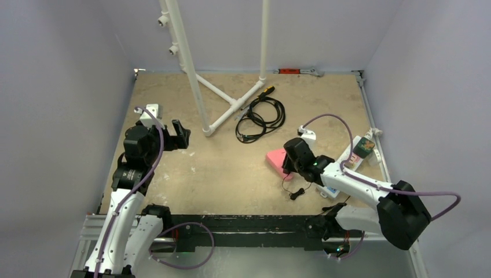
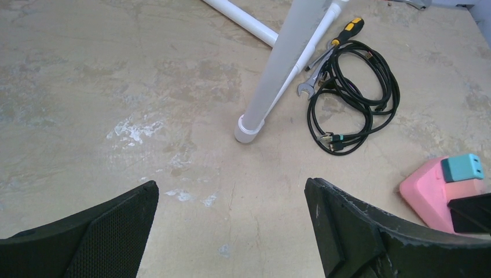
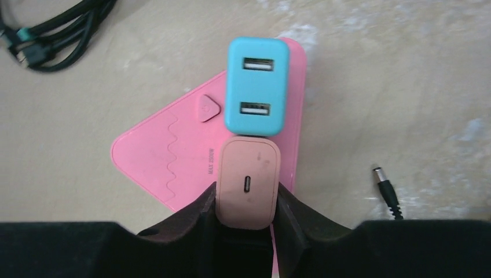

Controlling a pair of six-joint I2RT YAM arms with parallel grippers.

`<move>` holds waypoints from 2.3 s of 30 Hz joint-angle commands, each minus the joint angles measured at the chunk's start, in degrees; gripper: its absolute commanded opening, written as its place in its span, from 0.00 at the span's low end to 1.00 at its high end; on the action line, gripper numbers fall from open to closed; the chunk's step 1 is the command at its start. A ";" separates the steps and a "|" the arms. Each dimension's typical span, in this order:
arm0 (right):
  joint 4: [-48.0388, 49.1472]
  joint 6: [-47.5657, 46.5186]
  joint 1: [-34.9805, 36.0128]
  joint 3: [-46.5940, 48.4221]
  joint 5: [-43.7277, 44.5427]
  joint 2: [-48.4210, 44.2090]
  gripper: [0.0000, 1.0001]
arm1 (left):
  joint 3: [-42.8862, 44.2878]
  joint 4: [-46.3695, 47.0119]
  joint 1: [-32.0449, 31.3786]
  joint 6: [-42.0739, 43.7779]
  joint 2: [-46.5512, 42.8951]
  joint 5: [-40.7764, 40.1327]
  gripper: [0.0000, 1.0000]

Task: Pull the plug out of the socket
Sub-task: Move the socket to the center of the board.

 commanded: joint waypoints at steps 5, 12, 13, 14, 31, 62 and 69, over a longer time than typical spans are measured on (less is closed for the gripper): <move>7.64 -3.49 15.18 4.21 -0.73 2.29 0.31 | -0.27 1.42 0.20 0.05 1.05 3.68 0.97; 9.59 -8.91 30.45 10.18 1.53 12.02 0.33 | -0.91 2.56 -1.37 0.98 2.30 7.69 0.95; 8.86 -9.05 32.35 11.60 2.45 13.71 0.34 | -0.99 2.49 -1.83 1.16 2.49 7.77 0.95; 8.19 -9.04 33.92 12.98 3.27 15.34 0.35 | -1.04 2.45 -2.29 1.34 2.62 7.81 0.94; 6.46 -4.46 39.05 13.20 1.60 12.73 0.74 | -2.24 1.43 -12.12 -1.50 6.54 6.99 0.87; 0.77 8.82 41.30 7.44 12.26 8.59 0.13 | -4.86 6.74 -22.72 -6.79 26.79 20.15 0.85; 3.35 6.62 38.34 4.56 12.06 4.55 0.13 | -4.41 9.53 -24.05 -7.22 34.38 25.79 0.85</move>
